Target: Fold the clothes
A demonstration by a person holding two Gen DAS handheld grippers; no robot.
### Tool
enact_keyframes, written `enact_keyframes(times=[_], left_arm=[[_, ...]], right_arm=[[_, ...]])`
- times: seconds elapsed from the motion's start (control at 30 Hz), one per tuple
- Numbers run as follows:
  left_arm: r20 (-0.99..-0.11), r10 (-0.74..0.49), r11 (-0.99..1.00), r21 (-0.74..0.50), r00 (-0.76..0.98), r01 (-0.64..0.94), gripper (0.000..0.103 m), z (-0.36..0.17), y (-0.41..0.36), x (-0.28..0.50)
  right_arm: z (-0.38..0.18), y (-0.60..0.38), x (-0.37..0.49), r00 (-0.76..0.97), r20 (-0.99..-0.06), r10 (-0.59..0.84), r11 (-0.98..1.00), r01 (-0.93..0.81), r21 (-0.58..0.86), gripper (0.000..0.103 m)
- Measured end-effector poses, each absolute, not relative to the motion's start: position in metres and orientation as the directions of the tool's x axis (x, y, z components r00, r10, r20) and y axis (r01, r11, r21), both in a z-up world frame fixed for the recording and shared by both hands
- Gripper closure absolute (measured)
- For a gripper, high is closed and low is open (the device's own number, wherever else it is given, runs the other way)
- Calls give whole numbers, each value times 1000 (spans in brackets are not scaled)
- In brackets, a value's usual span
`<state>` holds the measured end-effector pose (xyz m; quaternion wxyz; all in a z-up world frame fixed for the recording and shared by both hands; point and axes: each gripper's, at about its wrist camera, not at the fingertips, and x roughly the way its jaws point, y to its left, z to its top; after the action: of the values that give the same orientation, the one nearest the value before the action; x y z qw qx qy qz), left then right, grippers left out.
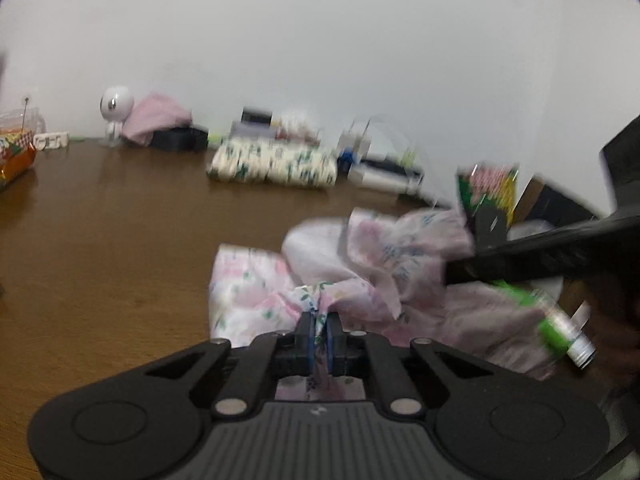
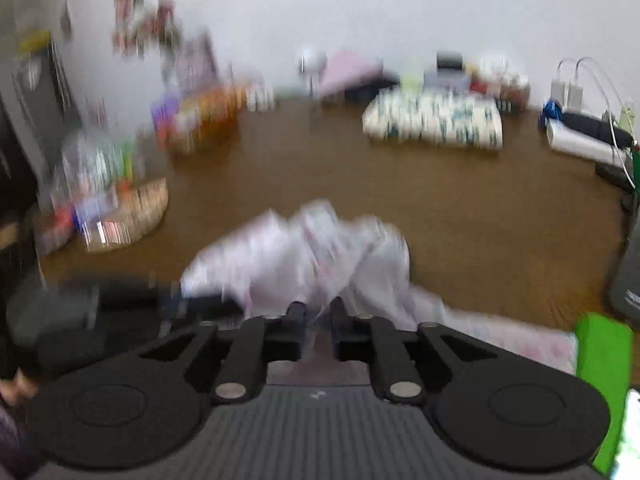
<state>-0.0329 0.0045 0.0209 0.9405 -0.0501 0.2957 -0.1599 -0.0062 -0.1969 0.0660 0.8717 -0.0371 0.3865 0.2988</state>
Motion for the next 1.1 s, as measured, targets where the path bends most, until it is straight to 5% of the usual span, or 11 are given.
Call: enact_keyframes(times=[0.2,0.37,0.5,0.6,0.9,1.1], left_arm=[[-561,-340,940,-187,754,285,97,12,5,-33],[-551,-350,936,-184,758,299,92,11,6,-37],[-484,-459,886,-314,745,341,68,23,29,-47],[-412,-441,892,-297,797,340,53,39,48,-59],[-503,-300,945,-274,811,179,53,27,66,-51],[-483,-301,944,-273,822,186,53,28,66,-45]], right_arm=[[102,-208,-20,655,-560,507,832,-543,118,82],[45,-169,17,612,-677,409,870,-486,87,90],[17,-174,11,618,-661,425,876,-466,128,88],[15,-175,6,635,-648,421,874,-474,104,86],[9,-176,0,670,-613,419,880,-466,93,83],[9,-175,0,668,-612,424,874,-479,83,83]])
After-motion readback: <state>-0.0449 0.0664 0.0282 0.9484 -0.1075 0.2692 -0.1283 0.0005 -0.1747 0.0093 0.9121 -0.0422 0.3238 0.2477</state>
